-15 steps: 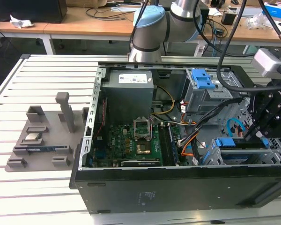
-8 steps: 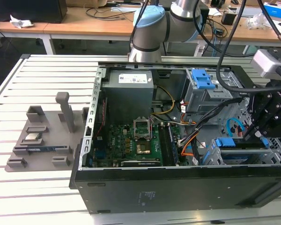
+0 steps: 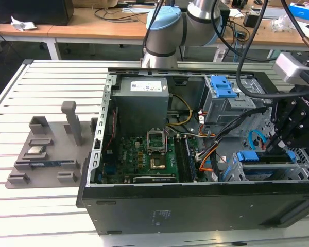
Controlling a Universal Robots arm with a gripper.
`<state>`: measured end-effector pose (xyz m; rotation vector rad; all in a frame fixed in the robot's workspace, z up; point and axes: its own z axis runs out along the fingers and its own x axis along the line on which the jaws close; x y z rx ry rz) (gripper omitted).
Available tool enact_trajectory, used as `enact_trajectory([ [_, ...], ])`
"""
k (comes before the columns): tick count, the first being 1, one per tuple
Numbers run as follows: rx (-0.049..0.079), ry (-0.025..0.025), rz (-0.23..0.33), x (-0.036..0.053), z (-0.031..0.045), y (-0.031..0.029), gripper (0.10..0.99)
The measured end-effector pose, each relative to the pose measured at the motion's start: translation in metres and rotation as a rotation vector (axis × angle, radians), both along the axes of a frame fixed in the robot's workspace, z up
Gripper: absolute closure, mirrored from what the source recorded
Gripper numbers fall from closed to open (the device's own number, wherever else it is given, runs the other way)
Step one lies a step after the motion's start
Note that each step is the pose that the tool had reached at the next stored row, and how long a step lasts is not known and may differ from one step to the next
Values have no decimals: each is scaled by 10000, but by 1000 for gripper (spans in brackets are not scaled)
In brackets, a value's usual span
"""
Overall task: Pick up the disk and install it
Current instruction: 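Insert the second disk wire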
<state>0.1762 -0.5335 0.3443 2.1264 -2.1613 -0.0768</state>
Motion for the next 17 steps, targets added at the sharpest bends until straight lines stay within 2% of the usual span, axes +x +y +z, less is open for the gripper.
enact_trajectory([
  [14,10,0,37,0,-47,1,918],
  [15,5,0,37,0,-42,1,851],
  [17,0,-1,37,0,7,8,851],
])
